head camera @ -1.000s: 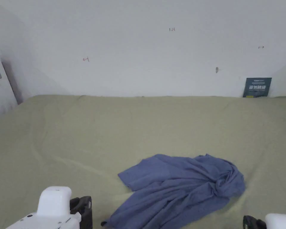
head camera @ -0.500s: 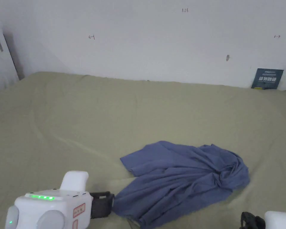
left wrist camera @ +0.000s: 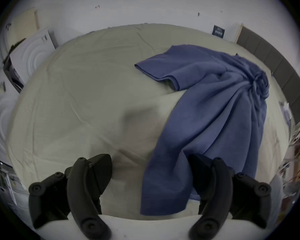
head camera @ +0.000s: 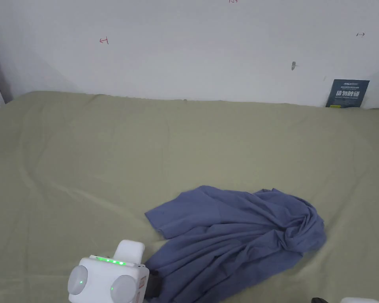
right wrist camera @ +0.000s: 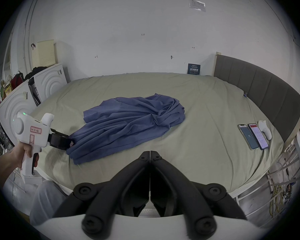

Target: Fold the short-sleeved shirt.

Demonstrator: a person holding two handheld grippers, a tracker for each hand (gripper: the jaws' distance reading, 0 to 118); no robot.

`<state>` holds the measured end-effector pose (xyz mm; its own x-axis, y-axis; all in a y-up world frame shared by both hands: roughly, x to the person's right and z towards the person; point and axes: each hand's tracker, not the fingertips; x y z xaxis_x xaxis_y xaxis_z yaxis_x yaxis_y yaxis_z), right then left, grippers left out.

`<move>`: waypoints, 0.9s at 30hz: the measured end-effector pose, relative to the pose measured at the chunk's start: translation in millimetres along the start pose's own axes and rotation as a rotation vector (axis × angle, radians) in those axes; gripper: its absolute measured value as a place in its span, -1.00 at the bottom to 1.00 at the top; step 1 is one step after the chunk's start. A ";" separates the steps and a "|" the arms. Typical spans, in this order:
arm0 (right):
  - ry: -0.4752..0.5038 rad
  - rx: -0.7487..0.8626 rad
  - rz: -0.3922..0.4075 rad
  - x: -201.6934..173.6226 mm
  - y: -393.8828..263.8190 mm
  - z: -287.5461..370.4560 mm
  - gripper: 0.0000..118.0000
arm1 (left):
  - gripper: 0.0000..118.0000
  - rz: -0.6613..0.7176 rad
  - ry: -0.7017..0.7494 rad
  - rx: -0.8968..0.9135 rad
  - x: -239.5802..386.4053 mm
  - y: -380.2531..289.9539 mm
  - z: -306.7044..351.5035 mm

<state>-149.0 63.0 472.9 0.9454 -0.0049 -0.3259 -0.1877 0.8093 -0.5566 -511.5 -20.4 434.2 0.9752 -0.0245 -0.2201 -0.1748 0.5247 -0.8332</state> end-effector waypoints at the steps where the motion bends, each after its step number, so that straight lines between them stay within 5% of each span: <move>1: 0.004 -0.004 -0.007 1.5 -0.8 -2.0 -0.99 | -0.53 0.004 -0.045 -0.003 -1.8 1.9 5.6; 2: 0.005 -0.010 -0.009 2.4 -1.5 -4.5 -0.99 | -1.00 0.005 -0.036 0.007 -0.7 0.5 12.5; 10: -0.030 -0.007 -0.052 19.3 13.8 -21.3 -0.99 | -1.00 0.027 -0.129 0.031 -9.8 1.2 37.2; 18: -0.110 0.023 -0.055 48.1 105.2 -96.6 -0.99 | -1.00 0.037 -0.165 0.011 -18.0 2.1 20.8; 21: -0.098 -0.007 0.008 61.0 151.9 -154.6 -0.99 | -1.00 0.045 -0.187 0.002 -19.7 -0.4 16.1; 23: -0.096 -0.044 0.125 65.9 179.7 -199.9 -0.98 | -0.99 0.048 -0.200 -0.005 -20.7 -2.0 12.2; 24: -0.097 -0.062 0.159 68.0 190.6 -219.3 -0.79 | -1.00 0.051 -0.204 -0.005 -21.1 -2.9 11.0; 25: -0.102 -0.090 0.178 68.9 201.5 -239.6 -0.33 | -0.99 0.053 -0.212 -0.007 -21.3 -3.6 8.9; 27: -0.068 -0.180 0.225 70.6 219.3 -281.1 1.00 | -0.99 0.056 -0.214 -0.020 -19.6 -3.5 5.3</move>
<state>-198.4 75.1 113.0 0.8894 0.2071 -0.4076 -0.4328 0.6687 -0.6046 -529.3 -17.2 444.1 0.9701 0.1863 -0.1554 -0.2301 0.5033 -0.8329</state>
